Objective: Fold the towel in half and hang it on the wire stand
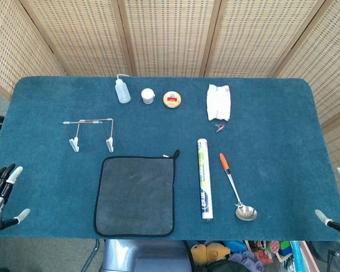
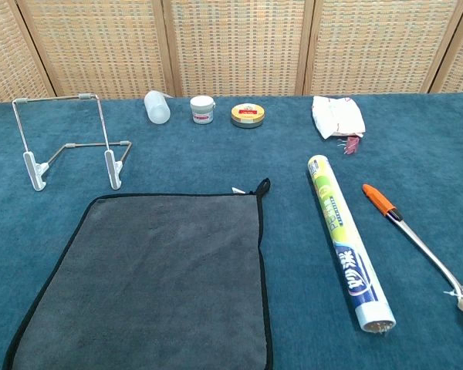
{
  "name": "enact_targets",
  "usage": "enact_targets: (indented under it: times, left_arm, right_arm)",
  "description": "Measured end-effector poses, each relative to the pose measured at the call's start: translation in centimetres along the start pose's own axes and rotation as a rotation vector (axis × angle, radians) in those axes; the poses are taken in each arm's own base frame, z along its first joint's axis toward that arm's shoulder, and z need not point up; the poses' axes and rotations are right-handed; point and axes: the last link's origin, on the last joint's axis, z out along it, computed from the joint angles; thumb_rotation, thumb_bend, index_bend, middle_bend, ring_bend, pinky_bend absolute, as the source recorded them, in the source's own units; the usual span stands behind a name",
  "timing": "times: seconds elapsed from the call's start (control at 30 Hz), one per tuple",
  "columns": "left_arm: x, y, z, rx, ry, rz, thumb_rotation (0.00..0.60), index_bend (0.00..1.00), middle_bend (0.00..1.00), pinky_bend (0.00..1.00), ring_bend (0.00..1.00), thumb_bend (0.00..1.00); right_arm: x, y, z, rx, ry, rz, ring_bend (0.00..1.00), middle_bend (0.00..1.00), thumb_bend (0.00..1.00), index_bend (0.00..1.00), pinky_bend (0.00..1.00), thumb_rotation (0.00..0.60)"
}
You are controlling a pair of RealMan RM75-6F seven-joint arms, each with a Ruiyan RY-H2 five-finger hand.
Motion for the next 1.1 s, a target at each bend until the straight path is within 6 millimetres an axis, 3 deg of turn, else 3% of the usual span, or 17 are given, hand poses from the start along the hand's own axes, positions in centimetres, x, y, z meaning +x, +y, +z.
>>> enact_targets:
  times: [0.37, 0.7, 0.97, 1.1]
  left_arm:
    - [0.0, -0.1, 0.4, -0.005, -0.007, 0.001, 0.6, 0.0, 0.0, 0.0, 0.0, 0.19]
    - [-1.7, 0.3, 4.1, -0.214, -0.046, 0.029, 0.6, 0.01, 0.0, 0.0, 0.0, 0.15]
    - [-4.6, 0.7, 7.5, -0.522, -0.052, 0.108, 0.6, 0.25, 0.0, 0.0, 0.0, 0.17]
    - [-6.0, 1.4, 8.9, -0.613, -0.083, 0.076, 0.6, 0.28, 0.0, 0.0, 0.0, 0.19]
  right_arm:
    - [0.0, 0.1, 0.1, -0.004, 0.001, 0.002, 0.0, 0.0, 0.0, 0.0, 0.0, 0.6]
    - [-0.3, -0.2, 0.2, -0.014, 0.001, -0.023, 0.0, 0.0, 0.0, 0.0, 0.0, 0.6]
    - [-0.6, -0.2, 0.6, -0.033, -0.008, -0.038, 0.0, 0.0, 0.0, 0.0, 0.0, 0.6]
    - [-0.9, -0.1, 0.8, -0.043, -0.015, -0.048, 0.0, 0.0, 0.0, 0.0, 0.0, 0.6]
